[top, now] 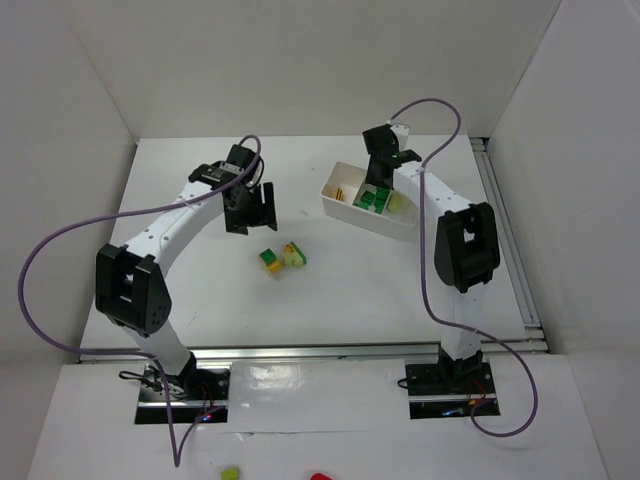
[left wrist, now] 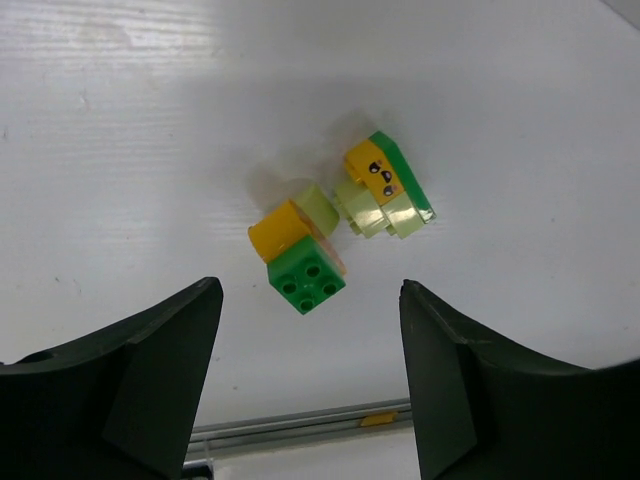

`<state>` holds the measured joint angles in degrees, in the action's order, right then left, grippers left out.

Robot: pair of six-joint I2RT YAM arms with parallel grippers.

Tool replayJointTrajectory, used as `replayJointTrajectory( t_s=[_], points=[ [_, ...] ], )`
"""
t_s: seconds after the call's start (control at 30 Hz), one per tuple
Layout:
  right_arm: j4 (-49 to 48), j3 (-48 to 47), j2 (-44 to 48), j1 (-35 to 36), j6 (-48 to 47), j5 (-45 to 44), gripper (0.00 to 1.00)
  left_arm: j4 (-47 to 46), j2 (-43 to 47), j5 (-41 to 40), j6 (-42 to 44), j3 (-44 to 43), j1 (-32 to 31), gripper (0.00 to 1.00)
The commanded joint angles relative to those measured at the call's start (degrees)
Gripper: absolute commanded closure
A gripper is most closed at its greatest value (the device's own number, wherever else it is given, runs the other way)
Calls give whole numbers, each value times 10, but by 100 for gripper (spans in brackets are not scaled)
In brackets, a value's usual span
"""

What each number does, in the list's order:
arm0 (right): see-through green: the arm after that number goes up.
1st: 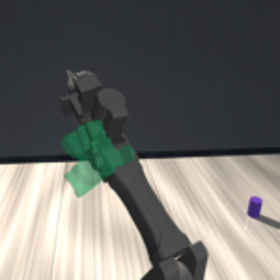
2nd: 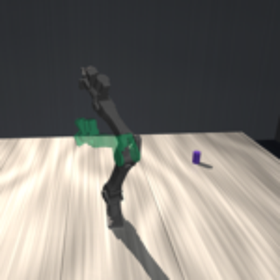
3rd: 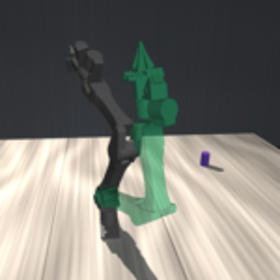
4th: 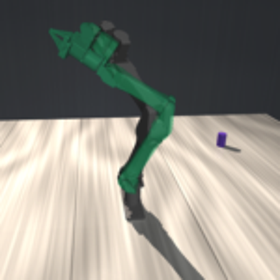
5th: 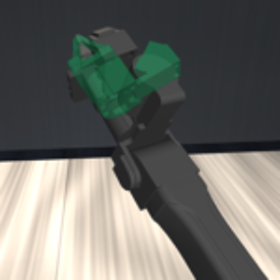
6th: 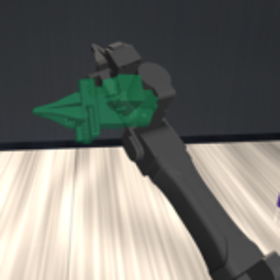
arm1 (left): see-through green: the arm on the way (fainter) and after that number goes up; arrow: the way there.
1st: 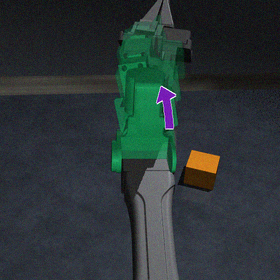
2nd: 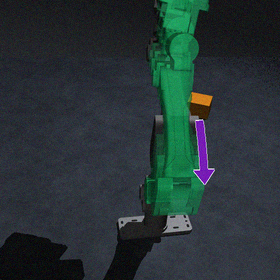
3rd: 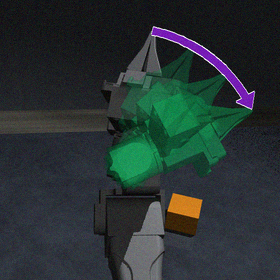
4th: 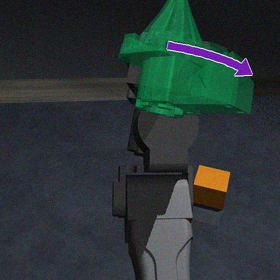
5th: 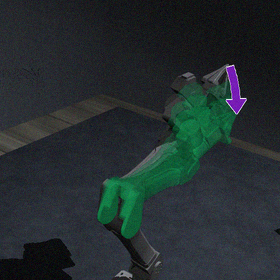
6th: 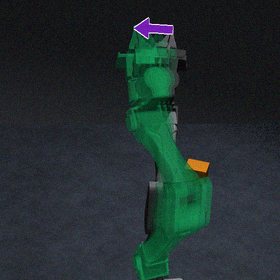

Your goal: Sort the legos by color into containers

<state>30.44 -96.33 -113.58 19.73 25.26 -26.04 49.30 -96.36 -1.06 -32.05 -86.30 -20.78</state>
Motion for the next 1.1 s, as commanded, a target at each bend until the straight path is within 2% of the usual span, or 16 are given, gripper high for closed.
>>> replayJointTrajectory(
  t_s=[0.0,0.07,0.13,0.37,0.5,0.57,0.63,0.67,0.77,0.93,1.07],
  points=[
    [-13,-51,-23,0,-23,13,48,23,20,-27,-42,5,0,18],
    [-13,-57,-30,0,-23,19,31,29,20,-32,-49,11,-5,17],
    [-13,-57,-23,0,-23,19,27,29,27,-32,-49,20,-10,17],
    [-35,8,57,0,-18,19,27,30,27,-39,-82,71,-21,26],
    [-29,25,64,0,-13,29,27,16,37,-30,-122,91,-26,33],
    [-29,37,71,0,-13,37,29,9,37,-25,-144,99,-26,33],
    [-41,56,87,0,-13,43,29,-3,37,-30,-150,99,-31,24],
    [-41,56,87,0,-13,50,29,-3,31,-30,-161,99,-31,12],
    [-41,63,93,0,-13,50,29,-15,26,-25,-178,94,-31,11],
    [-41,75,105,0,-18,56,29,-28,2,-25,-197,76,-42,16],
    [-41,80,110,0,-18,61,29,-1,-23,-47,-238,70,-47,17]
  ],
)
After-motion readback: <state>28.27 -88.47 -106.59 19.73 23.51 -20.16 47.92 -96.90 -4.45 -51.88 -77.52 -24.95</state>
